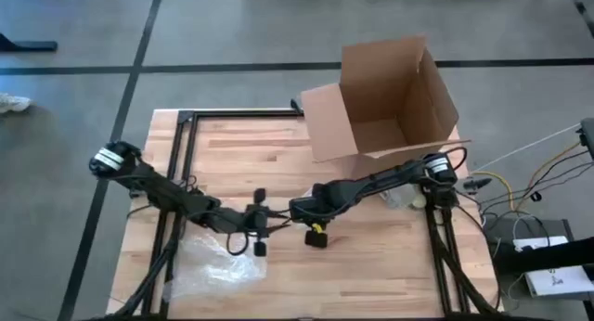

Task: Wrap mug
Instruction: Put the wrapped blue mug into the cardboard box

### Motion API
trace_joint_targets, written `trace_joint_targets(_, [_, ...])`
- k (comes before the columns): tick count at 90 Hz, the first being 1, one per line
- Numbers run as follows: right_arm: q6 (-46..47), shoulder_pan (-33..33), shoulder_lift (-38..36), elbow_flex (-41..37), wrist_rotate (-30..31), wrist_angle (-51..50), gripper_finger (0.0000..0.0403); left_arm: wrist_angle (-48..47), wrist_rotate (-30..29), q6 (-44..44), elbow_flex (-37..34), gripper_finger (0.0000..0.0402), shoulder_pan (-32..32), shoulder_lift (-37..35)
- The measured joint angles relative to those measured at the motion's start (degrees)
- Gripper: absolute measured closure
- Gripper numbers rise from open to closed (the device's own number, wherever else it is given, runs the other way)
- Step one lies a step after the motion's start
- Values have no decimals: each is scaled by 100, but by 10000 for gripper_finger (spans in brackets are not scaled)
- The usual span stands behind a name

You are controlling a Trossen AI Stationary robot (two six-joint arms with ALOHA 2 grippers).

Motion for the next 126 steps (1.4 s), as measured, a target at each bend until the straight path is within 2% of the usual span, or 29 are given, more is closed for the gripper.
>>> trace_joint_targets(15, [-23, 320, -71, 626, -66, -79, 384, 37, -19, -209, -339, 326, -25, -338])
trace_joint_targets(28, [-335, 519, -193, 1655, 12, -145, 384, -56, -15, -357, -670, 326, -154, -661])
trace_joint_targets(43, [-951, 579, -211, 3094, 576, -333, 384, -67, -21, -627, -1036, 326, -186, -1066])
trace_joint_targets(57, [-1272, 258, -235, 4131, 1077, -413, 384, -72, -10, -844, -1161, 326, -196, -1132])
trace_joint_targets(65, [-1101, -48, -503, 4027, 1210, -205, 384, -13, -14, -877, -1173, 326, -190, -1047])
trace_joint_targets(78, [-638, -687, -906, 4026, 1344, -584, 384, 97, -23, -860, -1180, 326, -179, -861])
trace_joint_targets(90, [-434, -1248, -1286, 4050, 1795, -1102, 384, 356, -23, -835, -1180, 326, -176, -588])
trace_joint_targets(112, [261, -2464, -1821, 4054, 2393, -2797, 384, 1060, -23, -495, -1178, 326, -113, -146])
trace_joint_targets(126, [638, -3074, -1810, 4028, 2342, -3629, 384, 1117, -27, -512, -1179, 326, 26, 67])
